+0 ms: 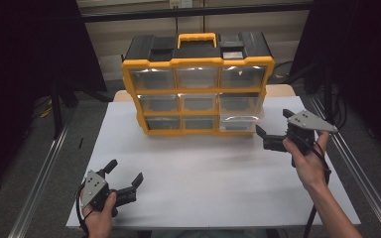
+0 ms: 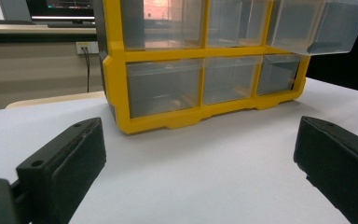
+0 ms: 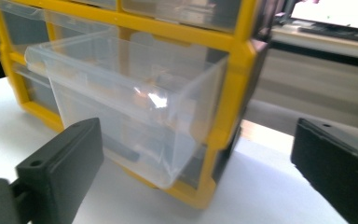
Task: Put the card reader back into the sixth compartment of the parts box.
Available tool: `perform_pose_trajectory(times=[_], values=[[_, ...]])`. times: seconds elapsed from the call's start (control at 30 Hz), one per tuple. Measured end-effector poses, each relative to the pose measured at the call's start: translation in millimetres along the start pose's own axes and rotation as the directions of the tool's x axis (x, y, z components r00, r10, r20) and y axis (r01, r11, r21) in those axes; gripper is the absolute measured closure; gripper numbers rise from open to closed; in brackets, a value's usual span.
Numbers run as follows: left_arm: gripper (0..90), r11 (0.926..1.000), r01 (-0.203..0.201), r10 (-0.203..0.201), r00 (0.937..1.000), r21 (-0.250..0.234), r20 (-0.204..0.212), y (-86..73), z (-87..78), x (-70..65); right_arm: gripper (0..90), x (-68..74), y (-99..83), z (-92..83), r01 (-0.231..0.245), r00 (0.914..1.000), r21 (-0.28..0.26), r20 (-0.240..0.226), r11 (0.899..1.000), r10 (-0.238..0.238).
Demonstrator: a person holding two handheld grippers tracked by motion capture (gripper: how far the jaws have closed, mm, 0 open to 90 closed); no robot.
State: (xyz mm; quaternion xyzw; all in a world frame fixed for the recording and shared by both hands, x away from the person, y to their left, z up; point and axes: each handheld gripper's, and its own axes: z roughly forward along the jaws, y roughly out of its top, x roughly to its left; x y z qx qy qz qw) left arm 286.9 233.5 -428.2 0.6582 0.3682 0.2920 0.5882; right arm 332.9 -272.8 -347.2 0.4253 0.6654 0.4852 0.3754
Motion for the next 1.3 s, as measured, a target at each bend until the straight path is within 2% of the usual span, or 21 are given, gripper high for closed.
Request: perform_pose_trajectory(times=[0.1,0.2,0.27,0.33,0.47,0.6,0.67,0.73,0.87,1.0,1.17,1.3], values=[[2.3,1.0,0.001,-0.001,1.0,0.0,0.005,0.0,0.0,-0.1,0.0,4.1,-15.8,-7.8,-0.03,0.9991,-0.02,0.028,0.999,0.031],[2.3,0.9999,-0.01,0.01,0.9999,0.006,0.005,0.2,0.3,-0.5,0.0,7.7,-30.3,-14.3,-0.062,0.9979,-0.026,0.017,0.998,0.062],[2.3,1.0,-0.006,0.006,1.0,0.005,0.002,-0.1,0.7,-1.6,0.0,10.9,-38.1,-18.6,-0.05,0.9978,-0.035,0.043,0.998,0.051],[2.3,1.0,-0.004,0.004,1.0,0.006,-0.001,-0.1,0.7,-1.8,0.7,11.8,-41.4,-21.1,-0.05,0.9978,-0.031,0.042,0.998,0.052],[2.3,1.0,-0.008,0.008,0.9999,0.0,-0.008,-0.1,0.0,-1.5,0.2,15.3,-60.4,-34.5,-0.077,0.9946,-0.025,0.067,0.997,0.079],[2.3,0.9999,-0.007,0.007,1.0,-0.008,-0.007,0.5,-2.5,-2.4,0.4,14.4,-76.1,-45.1,-0.083,0.9912,-0.028,0.101,0.996,0.085],[2.3,0.9999,-0.011,0.011,0.9999,-0.008,-0.01,0.6,-2.8,-2.5,0.3,13.2,-81.1,-49.9,-0.097,0.9885,-0.039,0.112,0.994,0.101],[2.3,0.9999,-0.01,0.01,0.9999,-0.005,-0.012,0.2,-2.6,-2.9,0.4,13.9,-87.0,-54.7,-0.097,0.9893,-0.026,0.107,0.995,0.099],[2.4,0.9999,-0.015,0.015,0.9998,0.004,-0.013,-0.1,-2.0,-2.7,0.2,15.8,-96.8,-65.3,-0.096,0.9897,-0.038,0.103,0.995,0.099],[2.3,0.9999,-0.015,0.015,0.9998,0.002,-0.008,0.1,-1.9,-3.2,0.0,17.1,-105.4,-73.7,-0.091,0.9864,-0.062,0.132,0.994,0.098],[2.3,1.0,-0.005,0.005,0.9999,0.001,-0.011,-0.4,-0.4,-2.1,0.0,17.5,-108.4,-72.5,-0.087,0.9874,-0.057,0.127,0.995,0.094],[2.3,1.0,-0.008,0.008,0.9999,0.005,-0.011,-0.4,-0.4,-1.2,0.0,16.2,-106.5,-70.0,-0.11,0.9846,-0.074,0.128,0.991,0.119]])
